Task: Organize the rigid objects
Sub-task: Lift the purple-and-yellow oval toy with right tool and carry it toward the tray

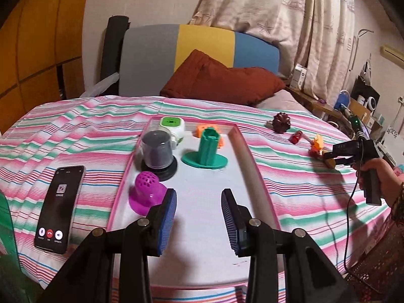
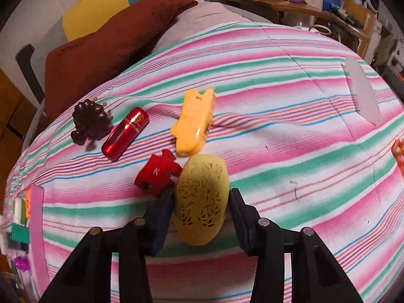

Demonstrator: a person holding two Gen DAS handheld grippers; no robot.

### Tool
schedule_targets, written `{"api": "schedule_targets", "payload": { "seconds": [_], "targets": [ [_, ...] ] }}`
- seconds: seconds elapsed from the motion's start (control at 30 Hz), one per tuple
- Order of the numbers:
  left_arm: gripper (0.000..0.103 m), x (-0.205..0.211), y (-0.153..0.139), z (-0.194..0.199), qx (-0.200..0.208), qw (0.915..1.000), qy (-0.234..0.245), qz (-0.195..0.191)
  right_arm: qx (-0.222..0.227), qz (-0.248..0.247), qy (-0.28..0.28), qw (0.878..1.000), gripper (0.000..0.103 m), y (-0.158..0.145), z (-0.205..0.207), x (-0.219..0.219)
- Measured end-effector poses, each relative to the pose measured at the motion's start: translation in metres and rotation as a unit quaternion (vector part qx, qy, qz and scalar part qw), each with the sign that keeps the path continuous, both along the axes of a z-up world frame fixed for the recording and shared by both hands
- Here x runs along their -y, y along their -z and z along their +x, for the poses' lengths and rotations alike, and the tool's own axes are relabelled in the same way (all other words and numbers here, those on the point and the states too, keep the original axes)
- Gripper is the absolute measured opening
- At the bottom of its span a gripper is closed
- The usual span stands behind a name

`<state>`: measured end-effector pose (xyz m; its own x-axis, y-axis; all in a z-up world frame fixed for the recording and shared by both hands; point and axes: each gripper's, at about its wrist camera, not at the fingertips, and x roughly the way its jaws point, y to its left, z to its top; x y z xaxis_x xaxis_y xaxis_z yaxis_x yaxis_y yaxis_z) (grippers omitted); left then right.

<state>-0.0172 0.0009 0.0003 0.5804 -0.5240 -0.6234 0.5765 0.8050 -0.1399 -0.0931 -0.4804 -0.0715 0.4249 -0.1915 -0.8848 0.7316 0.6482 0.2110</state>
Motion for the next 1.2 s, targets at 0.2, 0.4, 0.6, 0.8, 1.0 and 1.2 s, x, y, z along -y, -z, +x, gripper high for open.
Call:
{"api": "schedule_targets", "payload": {
  "seconds": [0.2,0.4,0.6,0.8,1.0,1.2],
  "targets": [
    [0.037,-0.002,-0.001,-0.007,0.001,1.0,0.007,-0.002,0.04,0.016,-0.003,0.999,0.044,-0.015,-0.012,-0.015],
    [0.037,-0.008,0.0,-0.008,-0.007,1.0,0.007,-0.002,0.082,0.036,-0.043,0.995,0.035,-0.028,-0.016,-0.056],
    [0.037,-0.015,0.0,-0.01,-0.006,0.9999,0.008,-0.003,0.069,0.014,-0.067,0.995,0.034,-0.031,-0.008,-0.081],
    [0.037,-0.018,0.001,-0.013,-0.004,0.9999,0.011,-0.006,0.059,0.02,-0.063,0.996,0.035,-0.023,-0.008,-0.082],
    [0.037,-0.016,0.003,-0.015,-0.007,0.9999,0.014,-0.004,0.017,-0.003,-0.077,0.997,0.03,-0.011,0.01,-0.084],
    [0.037,-0.017,0.004,-0.014,-0.011,0.9998,0.011,-0.009,0.043,0.01,-0.078,0.996,0.03,-0.017,0.003,-0.086]
  ]
}}
